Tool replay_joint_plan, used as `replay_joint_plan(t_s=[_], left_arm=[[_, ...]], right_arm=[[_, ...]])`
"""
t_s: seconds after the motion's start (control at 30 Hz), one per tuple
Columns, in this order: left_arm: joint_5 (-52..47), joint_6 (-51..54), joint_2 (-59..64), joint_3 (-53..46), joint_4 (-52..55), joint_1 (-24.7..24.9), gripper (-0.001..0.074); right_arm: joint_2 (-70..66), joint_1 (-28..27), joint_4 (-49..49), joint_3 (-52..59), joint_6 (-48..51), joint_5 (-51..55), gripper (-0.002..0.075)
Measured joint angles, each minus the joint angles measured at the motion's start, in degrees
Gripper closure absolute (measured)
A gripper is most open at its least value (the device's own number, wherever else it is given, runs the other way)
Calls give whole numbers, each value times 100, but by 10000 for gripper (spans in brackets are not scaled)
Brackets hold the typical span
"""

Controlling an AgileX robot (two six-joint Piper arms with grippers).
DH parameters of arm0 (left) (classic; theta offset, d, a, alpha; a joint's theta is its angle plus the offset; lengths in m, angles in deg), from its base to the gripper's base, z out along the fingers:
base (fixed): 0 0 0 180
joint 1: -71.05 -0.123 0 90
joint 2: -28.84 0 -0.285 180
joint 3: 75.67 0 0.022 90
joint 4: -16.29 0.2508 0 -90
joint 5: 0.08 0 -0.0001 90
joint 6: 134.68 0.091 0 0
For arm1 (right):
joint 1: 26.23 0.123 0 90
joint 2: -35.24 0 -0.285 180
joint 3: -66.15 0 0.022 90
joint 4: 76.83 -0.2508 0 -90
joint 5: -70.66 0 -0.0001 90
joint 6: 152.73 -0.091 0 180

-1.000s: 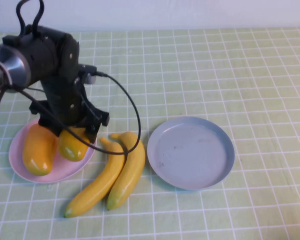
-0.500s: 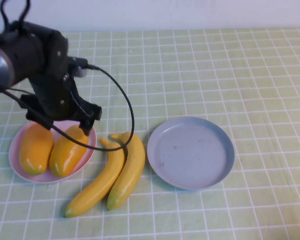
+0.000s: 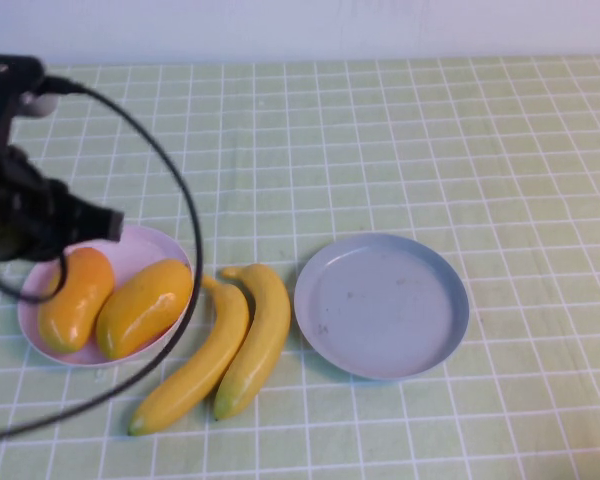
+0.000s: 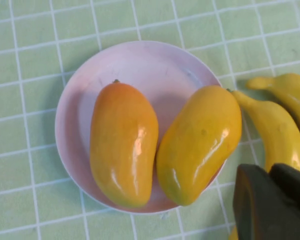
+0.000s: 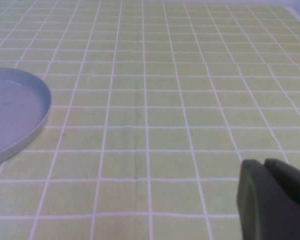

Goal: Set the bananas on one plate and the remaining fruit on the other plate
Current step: Put another type of fruit in the right plate

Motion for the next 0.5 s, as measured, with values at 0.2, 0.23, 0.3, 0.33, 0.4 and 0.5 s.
replay_joint_plan(t_s=[0.2,0.23,0.3,0.33,0.4,0.5], left_arm=[[1038,-28,-1624,-1520,0,0,729],[1171,-53,-1858,-1721,0,0,730],[1458,-127,-2422,-2157,0,0,731],[1549,-141,-2672,-2377,0,0,731],[1624,-161,-3101,-2748,12,0,731],[1609,-164,-3495,-3156,22,0,731]], right_arm=[[0,0,-131,0,0,0,743],[0,0,-131,0,0,0,743],[0,0,-138,0,0,0,743],[0,0,-138,0,0,0,743],[0,0,-143,0,0,0,743],[0,0,-143,0,0,0,743]])
